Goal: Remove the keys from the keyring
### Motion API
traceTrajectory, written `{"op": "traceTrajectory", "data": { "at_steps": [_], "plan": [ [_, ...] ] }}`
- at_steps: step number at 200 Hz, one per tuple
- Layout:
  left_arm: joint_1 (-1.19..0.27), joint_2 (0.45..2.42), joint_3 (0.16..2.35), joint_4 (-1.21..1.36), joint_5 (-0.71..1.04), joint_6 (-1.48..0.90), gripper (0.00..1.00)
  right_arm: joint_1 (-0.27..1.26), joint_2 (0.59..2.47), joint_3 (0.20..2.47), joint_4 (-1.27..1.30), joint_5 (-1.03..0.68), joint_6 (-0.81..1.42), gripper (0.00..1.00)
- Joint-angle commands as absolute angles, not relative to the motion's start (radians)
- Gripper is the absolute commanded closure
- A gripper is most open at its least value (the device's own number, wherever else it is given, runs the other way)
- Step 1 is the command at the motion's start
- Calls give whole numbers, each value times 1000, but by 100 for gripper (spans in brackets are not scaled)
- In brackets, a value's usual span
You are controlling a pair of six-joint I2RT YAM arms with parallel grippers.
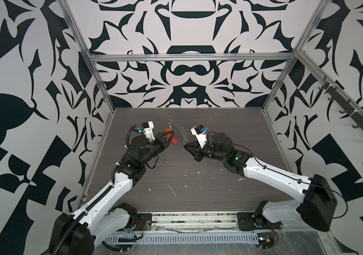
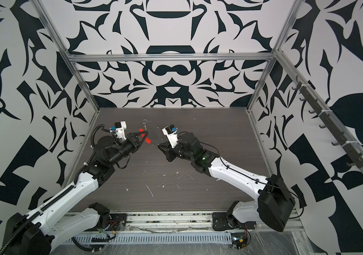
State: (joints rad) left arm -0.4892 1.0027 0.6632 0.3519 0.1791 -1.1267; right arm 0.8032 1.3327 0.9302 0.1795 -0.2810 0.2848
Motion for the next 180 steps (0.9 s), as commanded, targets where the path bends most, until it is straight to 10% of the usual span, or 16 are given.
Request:
{"op": "traceTrajectory", "data": {
  "at_steps": [1,56,180],
  "plan": [
    [-491,987,655,404,183,-1136,100,808,1329,976,196,-271,276,85],
    [-491,988,653,407,181,-1137,100,808,1325,974,190,-273,270,100],
    [-493,992,631,399,189,-1142,94,808,1253,1028,1,-259,206,100]
  ]
}}
